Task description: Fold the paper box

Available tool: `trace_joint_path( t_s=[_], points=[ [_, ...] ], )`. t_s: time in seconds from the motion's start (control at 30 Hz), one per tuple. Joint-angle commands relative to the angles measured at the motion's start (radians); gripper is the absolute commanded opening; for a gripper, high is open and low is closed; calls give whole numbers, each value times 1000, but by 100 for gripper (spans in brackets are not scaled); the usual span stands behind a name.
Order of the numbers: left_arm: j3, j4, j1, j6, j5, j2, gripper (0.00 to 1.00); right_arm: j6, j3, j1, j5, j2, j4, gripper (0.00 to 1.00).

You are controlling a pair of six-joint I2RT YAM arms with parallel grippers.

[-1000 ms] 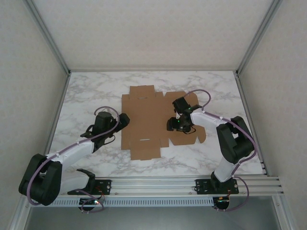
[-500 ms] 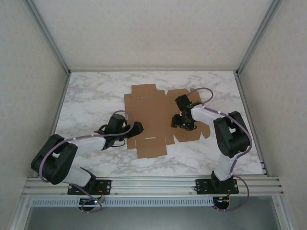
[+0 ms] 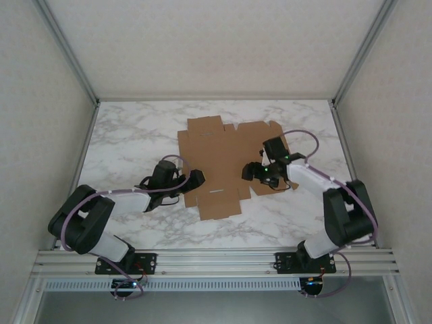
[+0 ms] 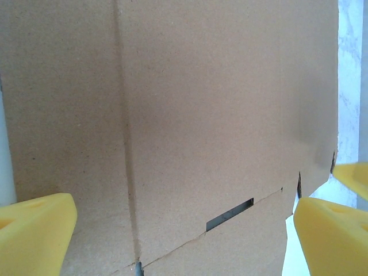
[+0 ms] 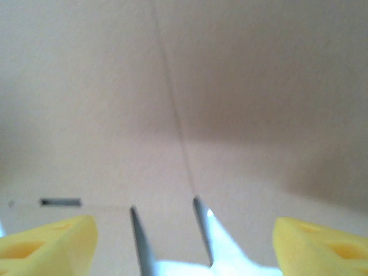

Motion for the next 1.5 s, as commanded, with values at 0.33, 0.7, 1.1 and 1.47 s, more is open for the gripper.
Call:
trace_joint_path(
  t_s=[0.33,0.7,1.1,1.47],
  points=[
    [-15,2,-23,-9,71,33,97,39,-196,12,-372,19,312,62],
    [-8,-11,-23,-6,75,20,97,27,-209,77,-362,65,298,59],
    [-4,2,-23,-16,91,28,97,144,-313,80,-531,72,521,55],
    [-3,-19,-23,-19,85,-5,97,204,-335,80,-570,-13,578,32]
  ],
)
